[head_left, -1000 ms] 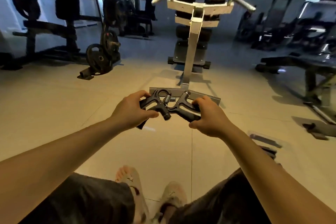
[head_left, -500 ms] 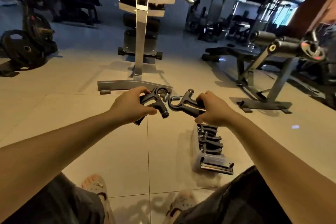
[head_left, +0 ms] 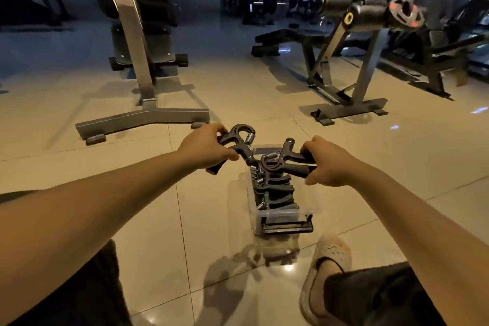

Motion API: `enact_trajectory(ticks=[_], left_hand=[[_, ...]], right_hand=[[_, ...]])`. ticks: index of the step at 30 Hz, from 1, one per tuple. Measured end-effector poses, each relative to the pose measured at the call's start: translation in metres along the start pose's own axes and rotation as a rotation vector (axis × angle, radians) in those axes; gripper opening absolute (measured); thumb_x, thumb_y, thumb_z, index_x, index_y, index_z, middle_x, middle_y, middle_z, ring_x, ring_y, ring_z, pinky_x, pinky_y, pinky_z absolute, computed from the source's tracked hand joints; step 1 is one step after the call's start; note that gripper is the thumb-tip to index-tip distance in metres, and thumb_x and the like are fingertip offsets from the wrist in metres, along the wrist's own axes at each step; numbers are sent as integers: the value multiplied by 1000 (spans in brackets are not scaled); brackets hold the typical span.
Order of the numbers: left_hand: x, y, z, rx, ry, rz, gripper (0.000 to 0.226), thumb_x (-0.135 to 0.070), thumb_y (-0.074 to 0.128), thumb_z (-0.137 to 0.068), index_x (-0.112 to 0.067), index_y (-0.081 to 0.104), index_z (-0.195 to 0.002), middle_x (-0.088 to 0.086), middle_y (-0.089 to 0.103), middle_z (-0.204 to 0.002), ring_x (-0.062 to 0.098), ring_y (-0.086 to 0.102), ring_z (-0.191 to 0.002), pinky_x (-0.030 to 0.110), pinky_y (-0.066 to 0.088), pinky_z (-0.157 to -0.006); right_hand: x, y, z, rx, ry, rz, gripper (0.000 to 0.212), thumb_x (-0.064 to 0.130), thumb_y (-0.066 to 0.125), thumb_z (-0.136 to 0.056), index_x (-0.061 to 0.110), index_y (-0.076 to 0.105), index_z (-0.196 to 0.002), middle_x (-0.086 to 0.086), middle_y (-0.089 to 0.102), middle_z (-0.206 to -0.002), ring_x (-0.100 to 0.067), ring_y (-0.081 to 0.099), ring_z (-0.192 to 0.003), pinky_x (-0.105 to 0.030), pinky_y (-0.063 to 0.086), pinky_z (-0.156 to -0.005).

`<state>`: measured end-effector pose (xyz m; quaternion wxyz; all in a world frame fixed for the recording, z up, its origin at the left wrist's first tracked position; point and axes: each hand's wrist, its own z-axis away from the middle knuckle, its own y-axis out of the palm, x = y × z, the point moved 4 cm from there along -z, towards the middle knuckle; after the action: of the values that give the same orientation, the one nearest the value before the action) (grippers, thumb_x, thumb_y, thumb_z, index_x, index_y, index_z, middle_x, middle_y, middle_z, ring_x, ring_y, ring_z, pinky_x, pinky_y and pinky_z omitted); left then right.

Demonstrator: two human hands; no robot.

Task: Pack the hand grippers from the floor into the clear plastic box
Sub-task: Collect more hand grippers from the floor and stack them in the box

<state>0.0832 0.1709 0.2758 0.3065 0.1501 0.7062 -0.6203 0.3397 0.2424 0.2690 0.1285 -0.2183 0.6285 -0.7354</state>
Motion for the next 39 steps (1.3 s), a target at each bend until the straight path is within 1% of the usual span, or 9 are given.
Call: enact_trajectory(ticks=[5, 9, 14, 19, 21, 24, 28, 35, 39], left_hand=[[-5, 23, -24, 15, 29, 31, 56, -43, 87, -72, -28, 59, -118, -4, 67, -106, 13, 67, -84, 32, 60, -72], [35, 45, -51, 36, -91, 75, 58, -44, 86, -73, -27, 58, -120, -3, 69, -109, 14, 67, -87, 35, 59, -77], [46, 65, -93, 48, -171, 185, 59, -42, 87, -72, -27, 58, -121, -2, 67, -108, 19, 68, -89, 43, 61, -82], [62, 94, -112, 140, -199, 121, 51, -42, 88, -70, -31, 60, -111, -11, 67, -93, 14, 68, -80, 38, 60, -77], [66, 104, -119, 170, -200, 98, 50, -43, 87, -70, -31, 60, -110, -11, 67, -91, 15, 67, -79, 37, 59, -75], [73, 117, -129, 211, -206, 88, 49, -44, 87, -70, -32, 61, -109, -9, 69, -91, 17, 68, -80, 41, 59, -78], [80, 132, -138, 262, -244, 103, 46, -42, 88, -69, -34, 62, -106, -8, 70, -89, 18, 68, -80, 42, 58, -81], [81, 150, -156, 303, -260, 102, 51, -45, 89, -68, -35, 62, -110, -10, 68, -90, 15, 67, -81, 40, 58, -81], [86, 156, -161, 313, -283, 104, 50, -43, 89, -69, -34, 63, -109, -9, 67, -88, 15, 66, -80, 37, 57, -78]], right_hand=[[-18, 11, -38, 101, -60, 16, 63, 28, 89, -71, 18, 55, -123, -2, 51, -120, -25, 56, -102, -41, 54, -92], [-28, 40, -77, 219, -91, 16, 64, 26, 89, -69, 19, 54, -123, -1, 51, -122, -24, 56, -104, -40, 55, -91], [-47, 81, -110, 328, -127, 58, 63, 26, 89, -68, 19, 54, -119, 0, 49, -116, -23, 55, -100, -38, 53, -86], [-61, 137, -128, 395, -192, 54, 62, 29, 87, -68, 17, 55, -119, -2, 49, -119, -21, 51, -96, -33, 48, -78], [-69, 157, -132, 435, -231, 90, 64, 30, 86, -69, 17, 54, -123, -4, 50, -121, -23, 53, -99, -36, 50, -81], [-83, 176, -139, 462, -264, 89, 80, 34, 86, -70, 19, 49, -139, -2, 49, -125, -24, 55, -106, -38, 52, -88], [-92, 189, -148, 484, -296, 52, 84, 38, 85, -75, 18, 46, -146, -1, 48, -129, -22, 53, -113, -37, 50, -96], [-91, 212, -160, 524, -366, 3, 85, 39, 84, -76, 17, 46, -149, -1, 49, -132, -22, 49, -120, -35, 46, -100], [-91, 224, -162, 520, -397, 28, 75, 39, 82, -78, 18, 52, -144, 1, 52, -129, -21, 50, -120, -37, 46, -100]])
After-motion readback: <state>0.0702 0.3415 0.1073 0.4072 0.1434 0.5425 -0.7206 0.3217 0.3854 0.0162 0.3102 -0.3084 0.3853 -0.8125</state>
